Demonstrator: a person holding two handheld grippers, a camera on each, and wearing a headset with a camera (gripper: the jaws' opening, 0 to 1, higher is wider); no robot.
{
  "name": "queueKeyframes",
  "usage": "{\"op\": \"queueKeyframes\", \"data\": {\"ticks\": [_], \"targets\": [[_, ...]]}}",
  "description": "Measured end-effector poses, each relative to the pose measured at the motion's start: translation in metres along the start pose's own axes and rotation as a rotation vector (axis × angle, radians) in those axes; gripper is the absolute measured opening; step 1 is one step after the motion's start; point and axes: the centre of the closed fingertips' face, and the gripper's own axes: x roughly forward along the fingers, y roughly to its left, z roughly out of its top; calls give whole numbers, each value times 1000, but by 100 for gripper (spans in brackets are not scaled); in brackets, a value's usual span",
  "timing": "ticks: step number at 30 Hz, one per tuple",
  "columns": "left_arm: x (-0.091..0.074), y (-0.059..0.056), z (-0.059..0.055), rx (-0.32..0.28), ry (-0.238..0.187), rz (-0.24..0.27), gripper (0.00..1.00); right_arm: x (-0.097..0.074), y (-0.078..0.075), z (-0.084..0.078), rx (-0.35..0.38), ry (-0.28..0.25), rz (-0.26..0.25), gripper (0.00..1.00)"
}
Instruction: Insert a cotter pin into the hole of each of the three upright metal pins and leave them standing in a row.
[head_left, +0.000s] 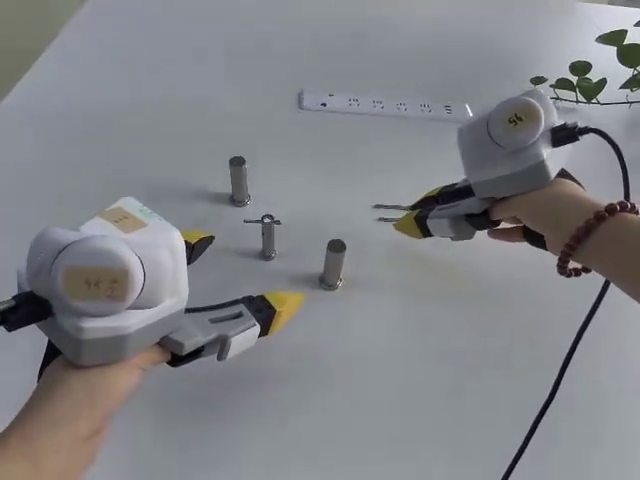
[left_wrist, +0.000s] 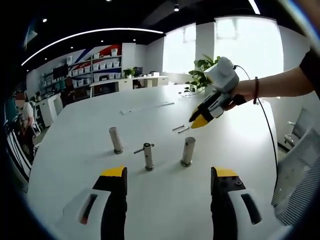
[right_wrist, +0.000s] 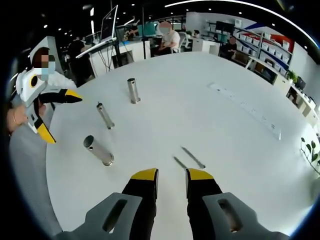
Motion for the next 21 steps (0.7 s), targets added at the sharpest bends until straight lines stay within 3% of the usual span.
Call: {"op": "queueKeyframes", "data": {"ticks": [4, 6, 16, 21], "targets": [[0, 1, 0, -5, -3, -2, 67, 6, -8, -7, -13, 40, -7, 17], [1, 1, 1, -5, -4, -2, 67, 14, -20, -6, -24, 61, -4, 16], [1, 3, -1, -1, 5, 1, 67, 27, -36, -19, -54, 127, 3, 11], [1, 5, -2, -4, 6, 4, 67, 24, -34, -21, -60, 149, 16, 9]]}}
